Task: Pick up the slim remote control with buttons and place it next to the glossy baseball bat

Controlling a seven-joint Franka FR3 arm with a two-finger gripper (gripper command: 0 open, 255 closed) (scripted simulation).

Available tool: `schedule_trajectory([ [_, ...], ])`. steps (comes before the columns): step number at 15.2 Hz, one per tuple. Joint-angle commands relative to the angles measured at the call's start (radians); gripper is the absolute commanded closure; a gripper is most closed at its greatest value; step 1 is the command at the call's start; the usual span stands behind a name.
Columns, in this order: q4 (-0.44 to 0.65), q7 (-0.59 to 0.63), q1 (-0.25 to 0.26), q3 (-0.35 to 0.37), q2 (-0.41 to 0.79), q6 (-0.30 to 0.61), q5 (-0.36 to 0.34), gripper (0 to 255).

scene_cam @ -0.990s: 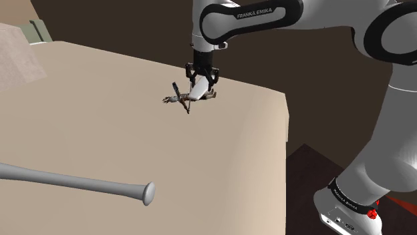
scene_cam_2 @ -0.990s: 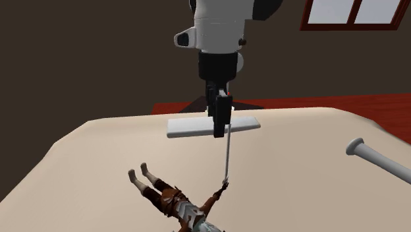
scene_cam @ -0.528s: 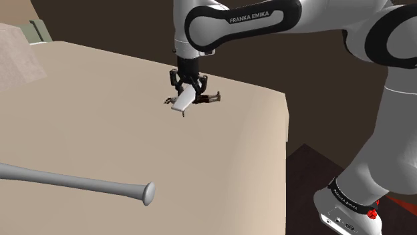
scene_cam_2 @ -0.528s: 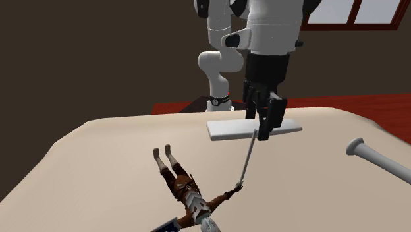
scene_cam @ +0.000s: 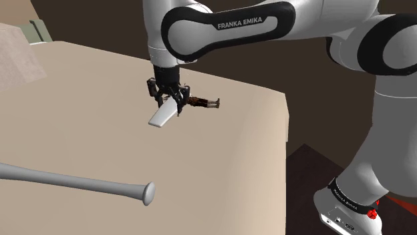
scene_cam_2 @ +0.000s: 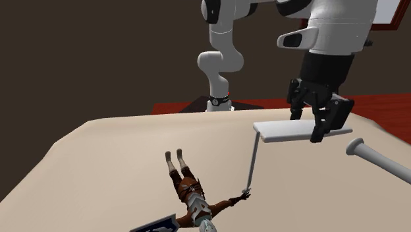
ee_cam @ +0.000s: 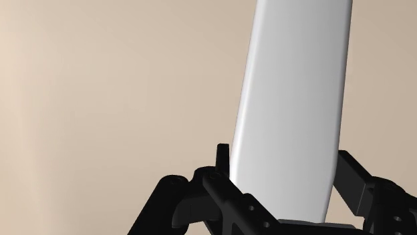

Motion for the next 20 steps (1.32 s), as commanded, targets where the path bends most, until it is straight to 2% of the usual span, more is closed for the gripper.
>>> schedule_trajectory([
  [1, 0.049, 0.048, 0.046, 0.008, 0.034, -0.019, -0.016, 255],
  [20, -0.138, 0.072, 0.036, -0.009, 0.081, 0.21, -0.043, 255],
])
